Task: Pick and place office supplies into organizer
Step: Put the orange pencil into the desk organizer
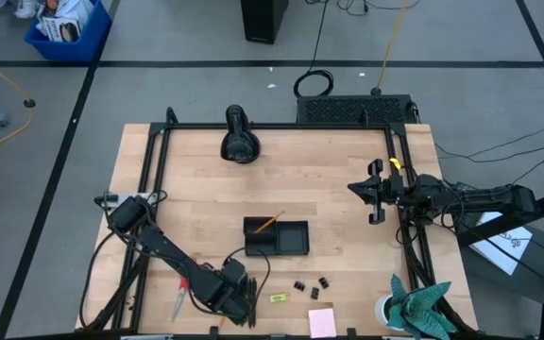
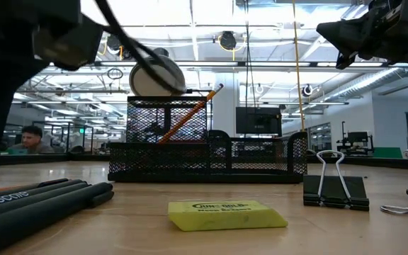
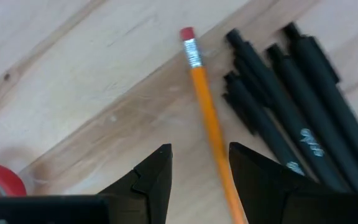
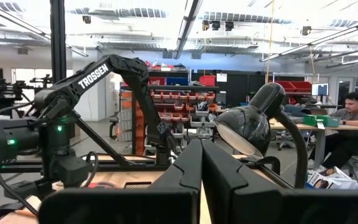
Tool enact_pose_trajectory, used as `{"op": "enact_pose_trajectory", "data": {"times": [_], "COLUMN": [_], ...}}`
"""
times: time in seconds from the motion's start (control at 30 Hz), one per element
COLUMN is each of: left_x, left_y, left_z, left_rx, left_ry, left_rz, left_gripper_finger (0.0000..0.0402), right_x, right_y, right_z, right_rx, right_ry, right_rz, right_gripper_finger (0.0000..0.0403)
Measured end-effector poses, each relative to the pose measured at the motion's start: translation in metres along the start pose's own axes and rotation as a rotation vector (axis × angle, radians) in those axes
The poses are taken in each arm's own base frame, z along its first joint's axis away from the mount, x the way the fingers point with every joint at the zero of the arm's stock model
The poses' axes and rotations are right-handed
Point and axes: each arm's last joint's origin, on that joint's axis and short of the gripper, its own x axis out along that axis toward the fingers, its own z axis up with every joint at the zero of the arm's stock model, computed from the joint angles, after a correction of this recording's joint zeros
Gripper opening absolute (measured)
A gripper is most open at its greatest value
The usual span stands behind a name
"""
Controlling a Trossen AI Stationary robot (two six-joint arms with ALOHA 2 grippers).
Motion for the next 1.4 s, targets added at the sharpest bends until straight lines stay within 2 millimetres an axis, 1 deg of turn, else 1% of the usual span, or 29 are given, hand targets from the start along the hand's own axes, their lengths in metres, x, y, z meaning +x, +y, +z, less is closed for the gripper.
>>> {"op": "enact_pose_trajectory", "data": {"times": [0.27,0.6,0.7,0.87,1.07,1.3,1.4], "left_x": [0.014,0.025,0.027,0.035,0.036,0.036,0.036], "left_y": [0.006,0.015,0.015,0.012,0.009,0.006,0.002], "left_z": [-0.001,-0.006,-0.006,-0.003,-0.002,-0.002,-0.002], "left_rx": [-0.008,-0.059,-0.065,-0.066,-0.077,-0.086,-0.076], "left_ry": [0.006,0.075,0.073,0.077,0.085,0.086,0.079], "left_rz": [-0.034,0.006,-0.006,-0.013,-0.038,-0.07,-0.11], "left_gripper_finger": [0.0163,0.0163,0.0163,0.0159,0.0115,0.0043,0.0014], "right_x": [0.0,0.0,0.0,0.0,0.0,0.0,0.0], "right_y": [0.0,0.0,0.0,0.0,0.0,0.0,0.0], "right_z": [0.0,0.0,0.0,0.0,-0.001,-0.001,-0.001], "right_rx": [0.0,0.0,0.0,0.0,0.001,0.001,0.001], "right_ry": [0.0,0.0,0.0,0.0,0.011,0.008,0.008], "right_rz": [0.0,0.0,0.0,0.0,0.001,0.001,0.001], "right_gripper_finger": [0.0,0.0,0.0,0.0,0.0,0.0,0.0]}}
